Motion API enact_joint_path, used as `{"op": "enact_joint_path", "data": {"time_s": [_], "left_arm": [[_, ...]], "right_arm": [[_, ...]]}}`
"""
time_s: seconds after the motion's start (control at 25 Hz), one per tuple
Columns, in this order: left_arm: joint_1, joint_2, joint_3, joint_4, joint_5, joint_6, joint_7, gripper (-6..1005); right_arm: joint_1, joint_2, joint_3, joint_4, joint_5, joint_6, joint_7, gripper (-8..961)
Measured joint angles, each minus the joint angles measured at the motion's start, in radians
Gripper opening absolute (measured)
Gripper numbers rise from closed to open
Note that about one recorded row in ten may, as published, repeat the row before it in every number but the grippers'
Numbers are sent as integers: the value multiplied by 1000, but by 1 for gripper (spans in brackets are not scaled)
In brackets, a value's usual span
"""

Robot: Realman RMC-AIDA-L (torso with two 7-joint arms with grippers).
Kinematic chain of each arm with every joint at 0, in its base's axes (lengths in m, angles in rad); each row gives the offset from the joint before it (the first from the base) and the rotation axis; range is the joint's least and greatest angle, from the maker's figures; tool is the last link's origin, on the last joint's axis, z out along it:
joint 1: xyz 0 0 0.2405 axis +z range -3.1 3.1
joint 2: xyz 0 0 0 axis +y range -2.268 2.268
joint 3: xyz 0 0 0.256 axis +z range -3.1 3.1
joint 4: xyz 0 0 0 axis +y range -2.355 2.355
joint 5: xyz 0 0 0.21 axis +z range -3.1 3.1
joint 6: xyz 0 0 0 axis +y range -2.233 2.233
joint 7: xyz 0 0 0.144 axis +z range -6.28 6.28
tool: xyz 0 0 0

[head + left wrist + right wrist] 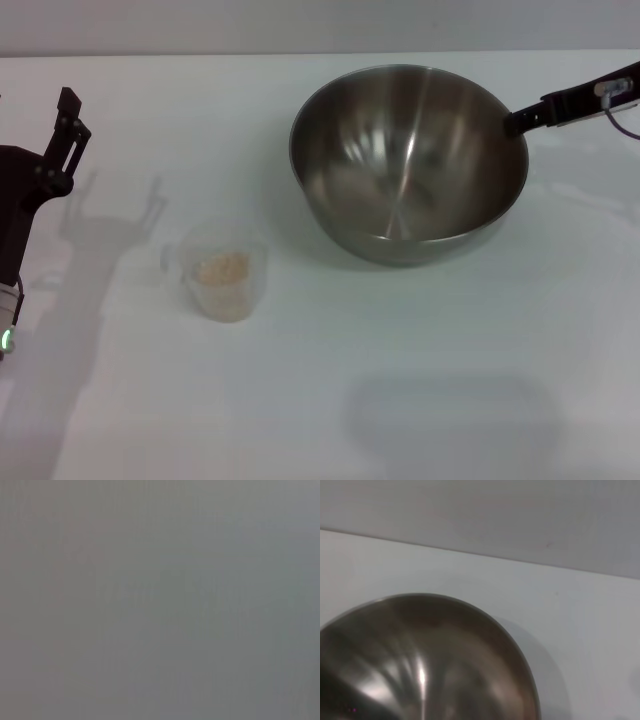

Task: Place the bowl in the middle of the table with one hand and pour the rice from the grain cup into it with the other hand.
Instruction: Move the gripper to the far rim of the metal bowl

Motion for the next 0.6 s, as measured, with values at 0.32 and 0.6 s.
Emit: {"op": "enact_joint_path", "data": {"time_s": [0.32, 0.6], "left_arm": [[-1, -1, 0, 4, -2, 0, 0, 797], [-2, -1, 2, 4, -4, 0, 0, 794]], "right_arm": [[24, 5, 1, 92, 7, -44, -33, 692], [45, 11, 1, 145, 8, -62, -50, 664]]}}
